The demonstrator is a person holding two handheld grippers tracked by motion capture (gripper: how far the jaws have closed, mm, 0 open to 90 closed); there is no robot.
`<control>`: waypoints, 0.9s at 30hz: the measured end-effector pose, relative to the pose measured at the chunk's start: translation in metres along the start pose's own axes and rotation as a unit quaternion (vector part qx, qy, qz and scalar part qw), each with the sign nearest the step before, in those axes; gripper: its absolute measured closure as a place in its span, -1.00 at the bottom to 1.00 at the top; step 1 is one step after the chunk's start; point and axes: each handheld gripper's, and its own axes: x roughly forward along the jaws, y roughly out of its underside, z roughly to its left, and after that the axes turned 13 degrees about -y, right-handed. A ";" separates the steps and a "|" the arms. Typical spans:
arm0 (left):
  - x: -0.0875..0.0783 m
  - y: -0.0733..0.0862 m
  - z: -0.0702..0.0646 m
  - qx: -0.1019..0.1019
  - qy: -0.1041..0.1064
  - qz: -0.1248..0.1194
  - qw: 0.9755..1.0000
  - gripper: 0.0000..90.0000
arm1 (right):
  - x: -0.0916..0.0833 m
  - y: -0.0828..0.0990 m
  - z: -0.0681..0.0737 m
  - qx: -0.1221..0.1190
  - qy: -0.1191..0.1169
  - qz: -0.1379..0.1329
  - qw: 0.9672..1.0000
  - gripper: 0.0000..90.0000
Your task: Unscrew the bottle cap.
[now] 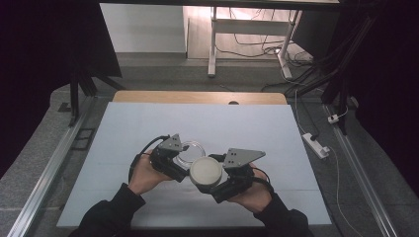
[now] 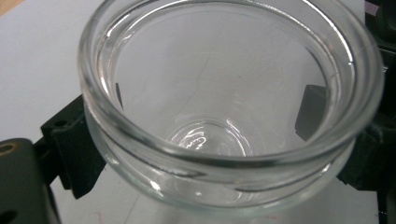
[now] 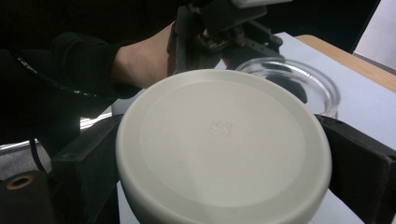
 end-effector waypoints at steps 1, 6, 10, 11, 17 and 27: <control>0.000 -0.001 0.001 -0.001 -0.002 -0.001 1.000 -0.83 | 0.000 0.002 0.001 0.001 -0.001 0.001 1.000 -0.84; 0.001 -0.005 0.005 -0.003 -0.009 -0.005 1.000 -0.83 | 0.001 0.004 0.003 0.002 -0.002 0.002 1.000 -0.84; 0.002 -0.008 0.008 -0.004 -0.011 -0.009 1.000 -0.83 | 0.003 0.009 0.005 0.004 -0.001 0.004 1.000 -0.84; 0.002 -0.009 0.008 -0.005 -0.012 -0.009 1.000 -0.83 | 0.003 0.011 0.005 0.004 -0.001 0.006 1.000 -0.84; 0.005 -0.012 0.012 -0.005 -0.017 -0.010 1.000 -0.83 | 0.005 0.017 0.007 0.006 0.000 0.007 1.000 -0.84; 0.010 -0.020 0.016 -0.001 -0.023 -0.016 1.000 -0.83 | 0.013 0.027 0.011 0.006 -0.006 0.022 1.000 -0.84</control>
